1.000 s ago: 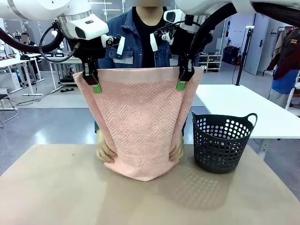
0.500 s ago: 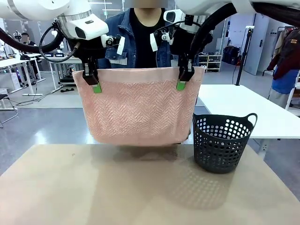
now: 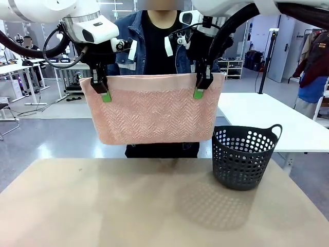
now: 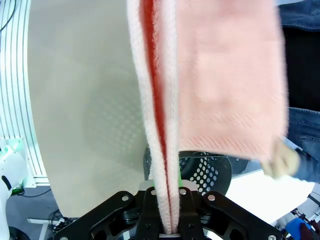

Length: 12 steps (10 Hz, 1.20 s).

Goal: Fold the towel.
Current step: Release the end of the 100 cm Hotel Towel you were holding.

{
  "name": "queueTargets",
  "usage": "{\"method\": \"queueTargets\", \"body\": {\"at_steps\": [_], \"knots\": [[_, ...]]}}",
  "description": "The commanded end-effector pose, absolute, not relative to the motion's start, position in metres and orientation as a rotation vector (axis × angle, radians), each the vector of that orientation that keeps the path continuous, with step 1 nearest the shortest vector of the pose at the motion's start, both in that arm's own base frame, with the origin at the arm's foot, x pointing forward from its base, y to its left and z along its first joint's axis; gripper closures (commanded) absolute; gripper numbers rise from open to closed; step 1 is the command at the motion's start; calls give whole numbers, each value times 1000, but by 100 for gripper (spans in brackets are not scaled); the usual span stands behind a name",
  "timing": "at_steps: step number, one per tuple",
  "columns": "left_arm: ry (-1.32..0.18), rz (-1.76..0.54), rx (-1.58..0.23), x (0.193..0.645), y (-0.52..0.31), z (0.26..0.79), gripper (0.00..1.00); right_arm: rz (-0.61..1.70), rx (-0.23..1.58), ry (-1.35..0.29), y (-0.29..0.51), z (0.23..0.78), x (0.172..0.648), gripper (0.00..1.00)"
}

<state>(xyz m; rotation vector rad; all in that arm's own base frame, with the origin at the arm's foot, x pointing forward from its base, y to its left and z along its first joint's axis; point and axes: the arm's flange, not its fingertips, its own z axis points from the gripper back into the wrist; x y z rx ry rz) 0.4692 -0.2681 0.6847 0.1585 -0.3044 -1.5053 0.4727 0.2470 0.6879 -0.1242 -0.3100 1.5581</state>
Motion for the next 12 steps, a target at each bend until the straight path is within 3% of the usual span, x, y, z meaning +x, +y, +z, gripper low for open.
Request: {"method": "queueTargets", "body": {"at_steps": [1,12], "knots": [[-306,-1498,158,468,-268,685,100,1559,-126,-310,245,688,473,100],[-306,-1498,158,468,-268,685,100,1559,-126,-310,245,688,473,100]]}}
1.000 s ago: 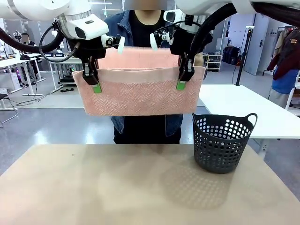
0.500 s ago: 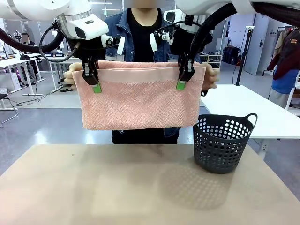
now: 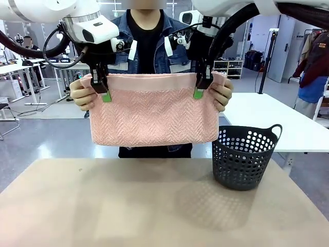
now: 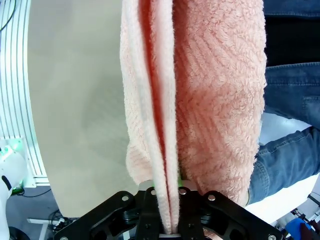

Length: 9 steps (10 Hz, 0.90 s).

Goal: Fold the towel.
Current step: Release the end of the 100 cm Hotel Towel you were holding.

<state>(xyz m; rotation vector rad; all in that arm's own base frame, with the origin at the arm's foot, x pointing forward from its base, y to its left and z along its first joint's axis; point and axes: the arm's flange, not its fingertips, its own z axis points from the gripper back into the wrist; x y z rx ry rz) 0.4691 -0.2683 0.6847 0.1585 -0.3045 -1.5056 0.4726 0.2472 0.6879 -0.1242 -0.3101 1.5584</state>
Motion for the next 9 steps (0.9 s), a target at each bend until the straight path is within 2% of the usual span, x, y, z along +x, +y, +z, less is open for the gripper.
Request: {"method": "queueTargets", "body": {"at_steps": [1,4,5,6,7,8,9], "knots": [[-306,-1498,158,468,-268,685,100,1559,-126,-310,245,688,473,100],[-306,-1498,158,468,-268,685,100,1559,-126,-310,245,688,473,100],[-306,-1498,158,468,-268,685,100,1558,-124,-310,247,688,473,96],[-304,-1506,158,469,-269,685,70,1565,-105,-329,245,691,472,96],[-309,-1554,158,467,-267,686,59,1573,-96,-329,243,691,470,71],[-318,-1512,160,468,-265,688,33,1571,-88,-335,242,691,469,70],[-318,-1505,151,468,-264,690,21,1564,-84,-337,241,692,469,46]]}}
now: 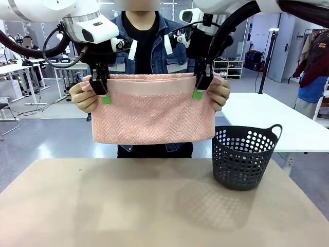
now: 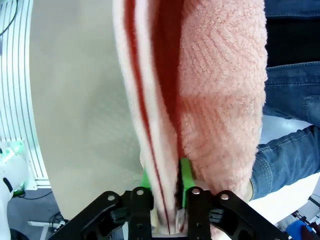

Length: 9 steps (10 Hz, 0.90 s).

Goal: Fold the towel.
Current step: Release the end of the 100 cm Hotel Towel you were holding.

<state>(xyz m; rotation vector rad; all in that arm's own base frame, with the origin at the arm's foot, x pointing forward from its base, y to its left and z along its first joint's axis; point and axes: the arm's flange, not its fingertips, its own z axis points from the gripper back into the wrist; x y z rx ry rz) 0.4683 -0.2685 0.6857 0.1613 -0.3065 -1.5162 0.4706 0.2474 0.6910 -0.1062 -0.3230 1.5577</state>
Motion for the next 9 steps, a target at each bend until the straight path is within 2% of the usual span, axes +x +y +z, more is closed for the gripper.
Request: {"method": "queueTargets", "body": {"at_steps": [1,2,3,4,5,6,7,9], "knots": [[-326,-1502,147,467,-264,692,0,1563,-85,-340,240,693,468,45],[-341,-1501,151,464,-264,696,0,1564,-93,-345,240,696,465,56],[-354,-1496,152,462,-262,701,0,1563,-97,-356,238,700,463,19],[-367,-1479,145,457,-259,708,14,1558,-92,-370,235,706,459,31],[-395,-1412,120,445,-247,728,5,1523,-100,-416,224,727,446,0],[-430,-1316,72,427,-221,758,0,1447,-85,-475,198,756,429,6],[-421,-1215,-12,407,-186,787,0,1339,-73,-511,162,784,412,0],[-489,-836,-2,373,-111,822,0,1039,-15,-551,84,810,388,0]]}}
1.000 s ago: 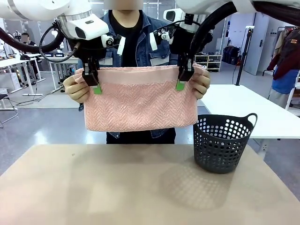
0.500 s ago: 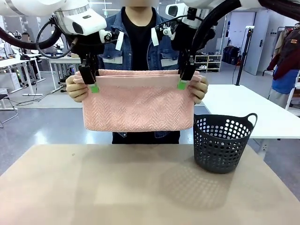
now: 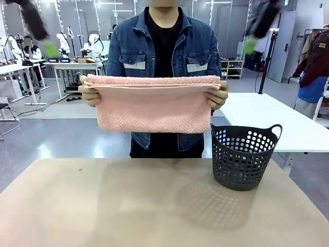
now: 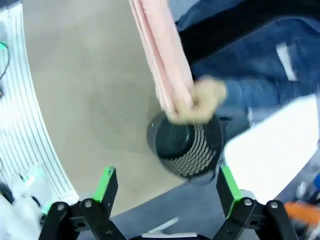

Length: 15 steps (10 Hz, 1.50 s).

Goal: Fold the towel.
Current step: Release the end of the 100 cm Hotel Towel you were holding, then pick up the 100 cm Hotel Towel and place it on the left side of the table.

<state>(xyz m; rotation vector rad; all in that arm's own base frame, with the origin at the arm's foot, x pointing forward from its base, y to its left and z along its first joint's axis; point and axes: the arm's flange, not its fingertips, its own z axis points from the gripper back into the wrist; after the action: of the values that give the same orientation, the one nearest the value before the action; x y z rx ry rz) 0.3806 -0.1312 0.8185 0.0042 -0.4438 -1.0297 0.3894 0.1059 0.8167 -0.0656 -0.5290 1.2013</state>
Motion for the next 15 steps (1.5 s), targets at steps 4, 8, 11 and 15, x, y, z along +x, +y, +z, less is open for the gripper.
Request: {"method": "queueTargets", "body": {"at_steps": [4,8,11,15], "knots": [[-682,-541,-130,333,-15,807,0,722,150,-722,-10,795,359,0],[-648,-528,-129,336,6,827,0,716,152,-701,-32,799,361,0],[-648,-528,-129,336,6,827,0,716,152,-701,-32,799,361,0],[-648,-528,-129,336,6,827,0,716,152,-701,-32,799,361,0]]}}
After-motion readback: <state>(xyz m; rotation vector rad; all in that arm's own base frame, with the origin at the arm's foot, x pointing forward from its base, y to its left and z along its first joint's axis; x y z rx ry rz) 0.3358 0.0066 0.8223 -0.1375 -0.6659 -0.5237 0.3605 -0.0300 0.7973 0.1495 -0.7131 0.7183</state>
